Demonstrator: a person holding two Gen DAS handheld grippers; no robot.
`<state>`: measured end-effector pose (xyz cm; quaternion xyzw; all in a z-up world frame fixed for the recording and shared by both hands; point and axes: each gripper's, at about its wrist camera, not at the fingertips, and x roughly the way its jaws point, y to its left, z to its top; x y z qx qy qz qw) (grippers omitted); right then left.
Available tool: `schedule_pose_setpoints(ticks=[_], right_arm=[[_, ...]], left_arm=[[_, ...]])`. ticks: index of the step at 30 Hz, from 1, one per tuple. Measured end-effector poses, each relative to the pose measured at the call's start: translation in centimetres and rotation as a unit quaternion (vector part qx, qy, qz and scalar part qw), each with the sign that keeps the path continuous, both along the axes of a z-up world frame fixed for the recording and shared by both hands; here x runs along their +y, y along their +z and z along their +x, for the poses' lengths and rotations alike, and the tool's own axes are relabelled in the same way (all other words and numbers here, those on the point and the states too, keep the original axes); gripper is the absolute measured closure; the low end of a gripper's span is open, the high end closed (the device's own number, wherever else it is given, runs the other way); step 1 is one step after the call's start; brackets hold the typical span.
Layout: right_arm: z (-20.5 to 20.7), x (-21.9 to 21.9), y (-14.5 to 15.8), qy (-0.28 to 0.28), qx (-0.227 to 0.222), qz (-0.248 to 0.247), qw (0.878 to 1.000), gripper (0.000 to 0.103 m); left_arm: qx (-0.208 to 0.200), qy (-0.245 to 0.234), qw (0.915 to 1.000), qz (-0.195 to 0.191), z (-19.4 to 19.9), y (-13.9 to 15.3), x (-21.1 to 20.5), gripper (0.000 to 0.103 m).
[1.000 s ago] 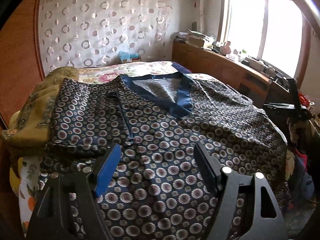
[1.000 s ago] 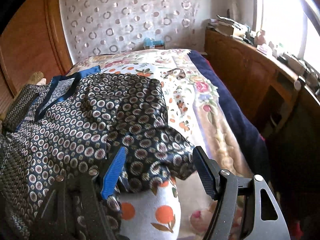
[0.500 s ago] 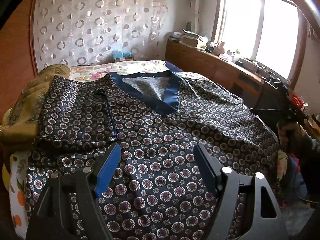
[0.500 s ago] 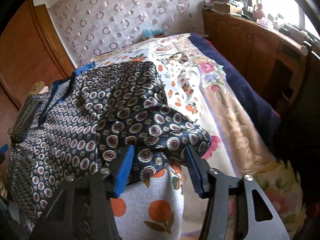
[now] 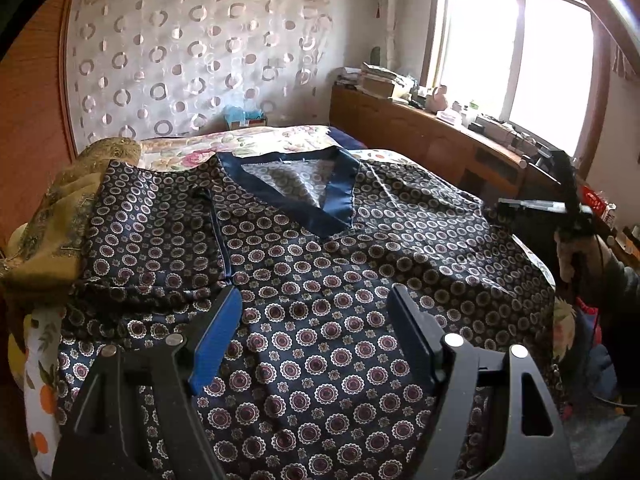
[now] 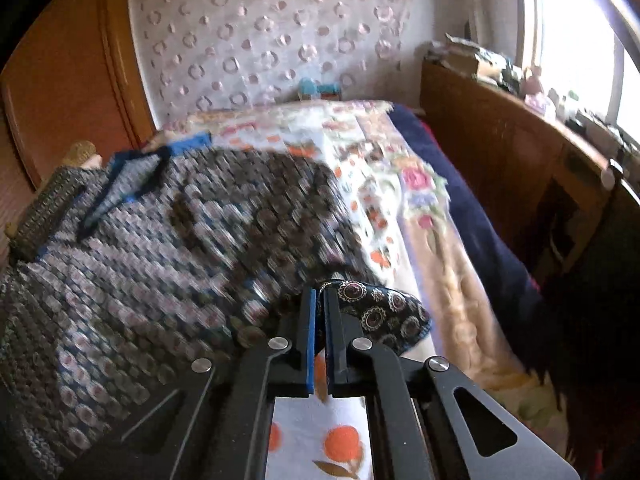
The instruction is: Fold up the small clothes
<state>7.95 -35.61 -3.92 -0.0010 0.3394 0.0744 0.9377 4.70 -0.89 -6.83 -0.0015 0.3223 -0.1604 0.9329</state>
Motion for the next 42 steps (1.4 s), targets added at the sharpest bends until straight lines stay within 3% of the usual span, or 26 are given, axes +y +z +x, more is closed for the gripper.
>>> schedule_pose_setpoints(ticks=[7,14,19,25,29,32,33,42], right_arm=[[-1.3,5.9,2.0,0.065,-0.03,-0.007,0.997,0.1],[-2.6,10.9,-1.3,0.13,0.009,-0.018,0.991,0.1],[-2.4,11.0,-3.2,0.123,0.025,-0.018,0.992,0.1],[-2.8,10.5,-2.6,0.108,0.018,-0.022,0.994,0.099],[-3.9,10.5,-1.6,0.109,0.012,-0.022,0.994,0.088],[-4.7,10.3,-0.5,0.106,0.002,-0.021,0.994,0.059],[-4.8,10.2,-0.2,0.109,-0.004,-0.016,0.994,0.055],[-4.6,7.8,1.5,0.069,-0.03,-0.028,0.997,0.054]], left_arm=[[0.001,0.0,1.0,0.001,0.0,-0.1,-0.2,0.027],[0.0,0.0,1.0,0.001,0.0,-0.1,-0.2,0.027],[0.0,0.004,1.0,0.004,-0.1,-0.3,-0.4,0.027],[0.001,0.003,1.0,0.002,-0.2,-0.3,-0.3,0.027],[0.001,0.003,1.0,0.004,-0.1,-0.5,-0.4,0.027],[0.0,0.003,1.0,0.004,-0.1,-0.4,-0.6,0.027],[-0.001,0.003,1.0,0.005,-0.2,-0.4,-0.6,0.027],[-0.001,0.007,1.0,0.006,-0.1,-0.4,-0.6,0.027]])
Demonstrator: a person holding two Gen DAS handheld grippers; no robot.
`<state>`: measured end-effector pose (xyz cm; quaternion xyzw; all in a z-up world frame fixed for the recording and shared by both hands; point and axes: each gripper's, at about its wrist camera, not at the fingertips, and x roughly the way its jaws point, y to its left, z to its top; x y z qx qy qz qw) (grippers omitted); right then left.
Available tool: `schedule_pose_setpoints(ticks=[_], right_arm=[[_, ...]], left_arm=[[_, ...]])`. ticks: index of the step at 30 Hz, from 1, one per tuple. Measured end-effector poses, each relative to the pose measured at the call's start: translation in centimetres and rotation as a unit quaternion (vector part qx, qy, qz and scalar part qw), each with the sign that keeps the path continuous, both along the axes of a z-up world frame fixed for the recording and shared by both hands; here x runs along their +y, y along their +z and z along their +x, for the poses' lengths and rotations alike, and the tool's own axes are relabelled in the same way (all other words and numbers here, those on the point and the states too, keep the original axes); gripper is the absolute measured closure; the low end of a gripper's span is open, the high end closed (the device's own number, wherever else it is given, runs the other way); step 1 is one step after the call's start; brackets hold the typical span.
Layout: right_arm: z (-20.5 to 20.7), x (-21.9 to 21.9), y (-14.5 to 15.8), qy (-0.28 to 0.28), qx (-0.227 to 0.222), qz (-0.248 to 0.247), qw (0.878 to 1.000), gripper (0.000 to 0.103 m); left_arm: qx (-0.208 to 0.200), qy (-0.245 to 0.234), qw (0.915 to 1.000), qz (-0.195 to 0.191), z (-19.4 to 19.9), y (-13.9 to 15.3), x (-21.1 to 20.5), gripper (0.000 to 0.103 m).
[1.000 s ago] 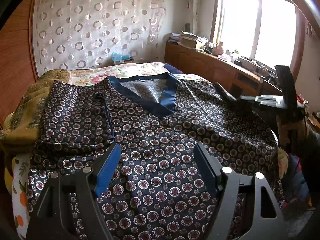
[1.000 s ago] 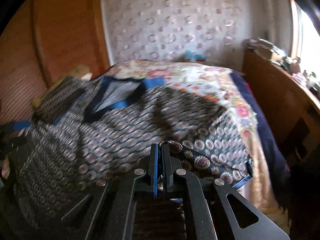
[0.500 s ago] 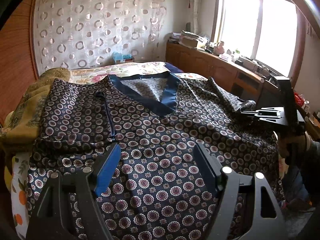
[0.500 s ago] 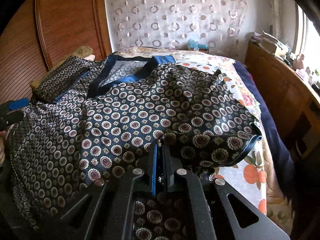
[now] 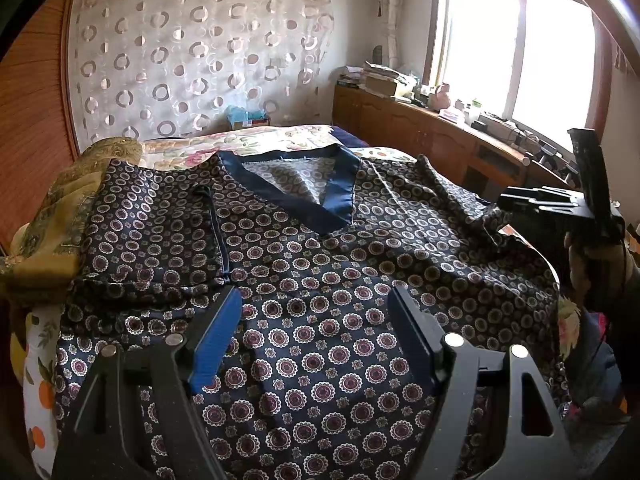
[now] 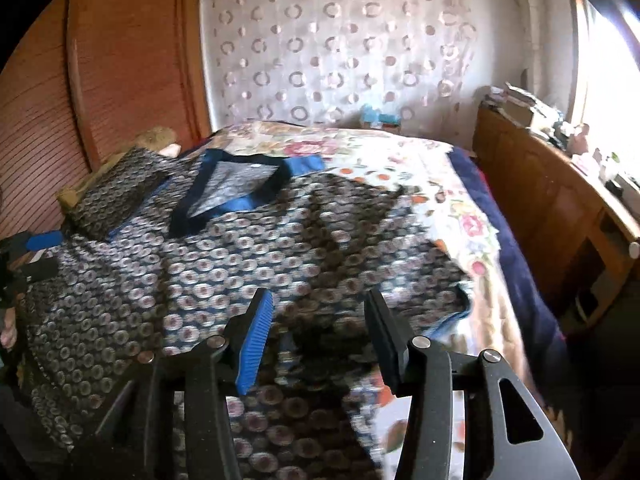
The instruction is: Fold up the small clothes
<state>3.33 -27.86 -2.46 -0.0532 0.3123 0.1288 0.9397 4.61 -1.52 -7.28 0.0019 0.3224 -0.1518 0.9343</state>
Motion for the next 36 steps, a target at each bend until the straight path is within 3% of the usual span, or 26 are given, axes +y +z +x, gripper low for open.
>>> schedule_pose_setpoints(ticks=[12,16,20,22,24,28,36], right_arm=[[5.1,-5.1,-3.4,-0.089,0.072,0.027,0.993,0.054],[6.6,-5.3,-4.6,-0.099,0.095,0.025,0.99,0.054],[7.3,-4.5,-4.4,-0.089,0.091,0.013,0.992,0.054],[7.2,-4.2,-4.5,-0.076,0.087,-0.004,0.993,0.067],[7.6,-3.5,-4.4,-0.059,0.086,-0.023,0.994,0.094],[8.7,-1.7,-3.4,-0.03,0.07,-0.048,0.996,0.101],[9.4,4.8,1.2,0.046,0.004,-0.026,0.999,0.101]], left_arm=[[0.005,-0.002,1.0,-0.001,0.1,-0.3,-0.2,0.027],[0.006,-0.004,1.0,0.0,0.1,-0.4,-0.4,0.027],[0.007,-0.002,1.0,0.0,0.1,-0.4,-0.4,0.027],[0.008,-0.002,1.0,-0.001,0.1,-0.5,-0.4,0.027],[0.008,-0.002,1.0,0.0,0.1,-0.5,-0.4,0.027],[0.01,-0.001,1.0,0.0,0.2,-0.6,-0.4,0.027],[0.004,0.011,0.9999,-0.002,-0.1,-0.5,0.3,0.027]])
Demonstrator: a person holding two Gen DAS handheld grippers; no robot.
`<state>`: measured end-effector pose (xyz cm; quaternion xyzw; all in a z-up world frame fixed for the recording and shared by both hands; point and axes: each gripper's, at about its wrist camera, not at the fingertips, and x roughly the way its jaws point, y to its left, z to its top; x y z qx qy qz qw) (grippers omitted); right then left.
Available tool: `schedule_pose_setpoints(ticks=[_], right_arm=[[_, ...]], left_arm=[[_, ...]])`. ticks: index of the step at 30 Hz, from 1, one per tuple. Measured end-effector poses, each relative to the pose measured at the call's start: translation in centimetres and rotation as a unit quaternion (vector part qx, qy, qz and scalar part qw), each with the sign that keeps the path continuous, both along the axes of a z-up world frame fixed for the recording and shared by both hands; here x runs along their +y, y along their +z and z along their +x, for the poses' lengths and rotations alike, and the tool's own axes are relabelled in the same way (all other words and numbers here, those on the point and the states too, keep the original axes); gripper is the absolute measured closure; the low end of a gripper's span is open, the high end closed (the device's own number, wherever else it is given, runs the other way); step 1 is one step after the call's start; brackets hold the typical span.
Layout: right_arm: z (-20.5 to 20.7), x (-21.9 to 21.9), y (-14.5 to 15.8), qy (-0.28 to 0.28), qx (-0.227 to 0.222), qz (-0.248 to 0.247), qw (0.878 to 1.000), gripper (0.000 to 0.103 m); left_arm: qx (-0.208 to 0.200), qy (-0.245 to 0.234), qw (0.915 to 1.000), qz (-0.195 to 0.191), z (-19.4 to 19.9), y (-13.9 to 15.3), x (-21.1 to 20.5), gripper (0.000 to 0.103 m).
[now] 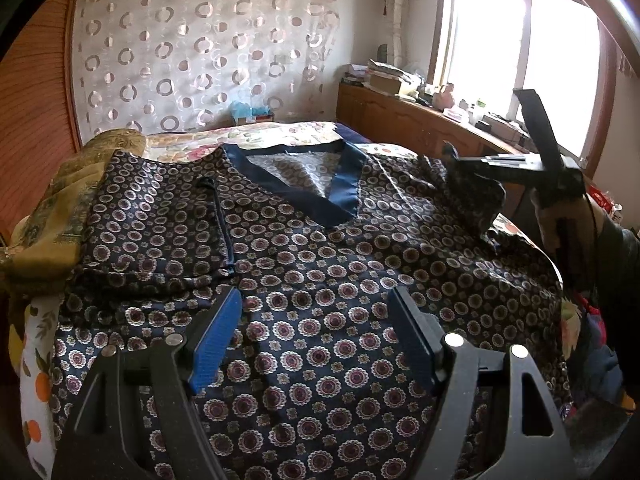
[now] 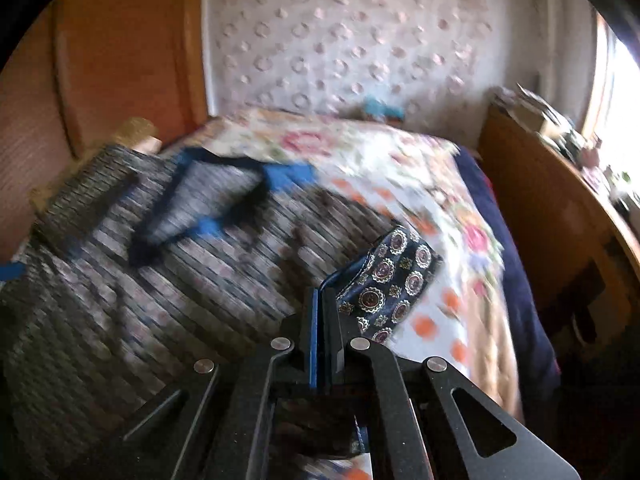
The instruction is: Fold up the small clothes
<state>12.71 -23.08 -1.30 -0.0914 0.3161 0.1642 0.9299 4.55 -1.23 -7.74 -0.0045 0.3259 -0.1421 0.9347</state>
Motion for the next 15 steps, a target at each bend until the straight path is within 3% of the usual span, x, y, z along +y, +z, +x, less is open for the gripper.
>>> schedule_pose_setpoints(ticks=[5,10,13,14,15], right_arm=[[-0.7,2.6,1.1,0.046,-0.009,0.019,0.999,0.101],[-1.5,1.0,1.2,0.07,-0.01,0.046,0.996,0.098],[-1.6,-0.8,1.2,0.057,-0.018,0.048,0.997,0.069],[-1.8,-1.4,1.1,0.05,-0.019,0.052,0.997,0.048],[-1.9,-2.2,0.9,0.048,-0.016,0.059,0.997,0.038]], left_arm=[[-0.001,0.006,1.0,-0.004,-0.1,0.1,0.8,0.027],[0.0,0.008,0.9999,-0.007,-0.1,0.1,1.0,0.027],[-0.001,0.007,0.9999,-0.008,-0.1,0.1,1.0,0.027],[-0.001,0.006,1.0,-0.008,-0.1,0.1,1.0,0.027],[-0.002,0.005,1.0,-0.007,-0.1,0.1,1.0,0.027]])
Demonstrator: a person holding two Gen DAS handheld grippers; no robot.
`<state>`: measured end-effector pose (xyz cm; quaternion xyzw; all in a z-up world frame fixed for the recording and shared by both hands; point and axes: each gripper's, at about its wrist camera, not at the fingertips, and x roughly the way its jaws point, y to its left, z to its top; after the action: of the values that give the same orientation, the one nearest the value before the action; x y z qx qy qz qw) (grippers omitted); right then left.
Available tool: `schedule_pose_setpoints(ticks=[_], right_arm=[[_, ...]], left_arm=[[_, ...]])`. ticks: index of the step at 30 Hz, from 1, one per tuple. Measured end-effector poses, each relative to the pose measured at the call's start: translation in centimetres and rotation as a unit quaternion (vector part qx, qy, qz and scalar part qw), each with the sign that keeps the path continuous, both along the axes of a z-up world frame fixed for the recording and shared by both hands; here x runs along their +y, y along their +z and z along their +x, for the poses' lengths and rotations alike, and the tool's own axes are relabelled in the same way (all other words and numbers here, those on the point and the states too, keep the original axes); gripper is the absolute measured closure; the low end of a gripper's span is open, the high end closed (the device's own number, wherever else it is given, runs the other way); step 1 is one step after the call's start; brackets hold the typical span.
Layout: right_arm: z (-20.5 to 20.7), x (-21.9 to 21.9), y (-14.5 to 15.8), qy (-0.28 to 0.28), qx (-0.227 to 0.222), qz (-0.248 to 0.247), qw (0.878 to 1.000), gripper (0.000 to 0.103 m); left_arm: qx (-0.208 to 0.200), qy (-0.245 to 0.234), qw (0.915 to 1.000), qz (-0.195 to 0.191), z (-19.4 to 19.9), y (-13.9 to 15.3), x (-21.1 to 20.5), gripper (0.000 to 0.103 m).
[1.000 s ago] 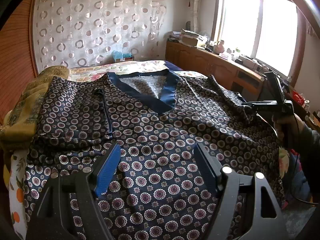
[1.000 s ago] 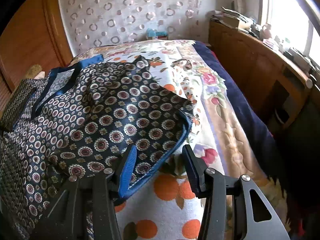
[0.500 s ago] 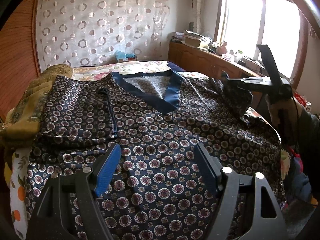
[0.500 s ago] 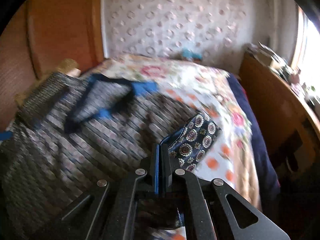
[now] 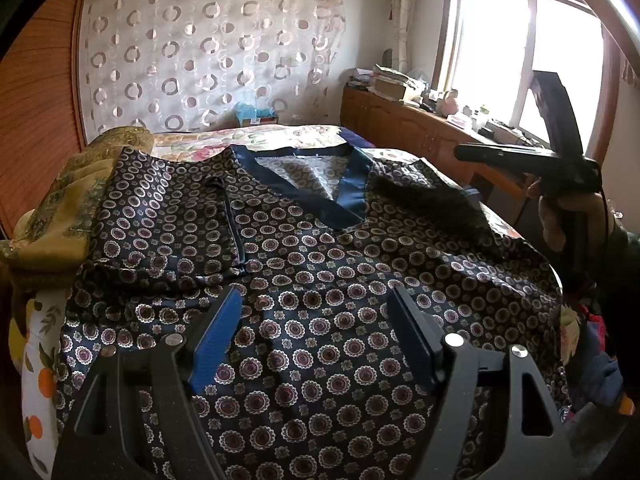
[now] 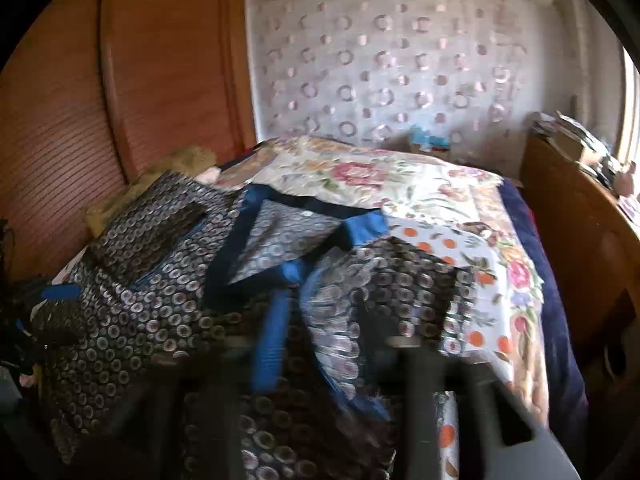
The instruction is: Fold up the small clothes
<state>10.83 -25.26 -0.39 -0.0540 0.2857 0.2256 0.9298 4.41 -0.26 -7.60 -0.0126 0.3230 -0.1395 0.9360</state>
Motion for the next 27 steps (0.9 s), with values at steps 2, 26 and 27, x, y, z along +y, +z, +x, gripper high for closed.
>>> schedule_pose_setpoints(ticks=[2,26,27], right_arm=[[-0.4,-1.2,-0.4,-0.006,0.0,0.002,1.0,0.038],[5.4,-3.3,-6.1,-0.113,0.073,-0.105,0.985,0.102],[5.5,-3.8,-5.9,-0.121,0.069,-0.107,0.984,0.102]], left_arm=[[0.0,-0.001,1.0,0.0,0.1,0.0,0.0,0.027],[0.008,0.009,0.9999,-0.001,0.4,-0.6,0.7,0.027],[0.008,0.009,0.9999,-0.001,0.4,-0.7,0.7,0.027]])
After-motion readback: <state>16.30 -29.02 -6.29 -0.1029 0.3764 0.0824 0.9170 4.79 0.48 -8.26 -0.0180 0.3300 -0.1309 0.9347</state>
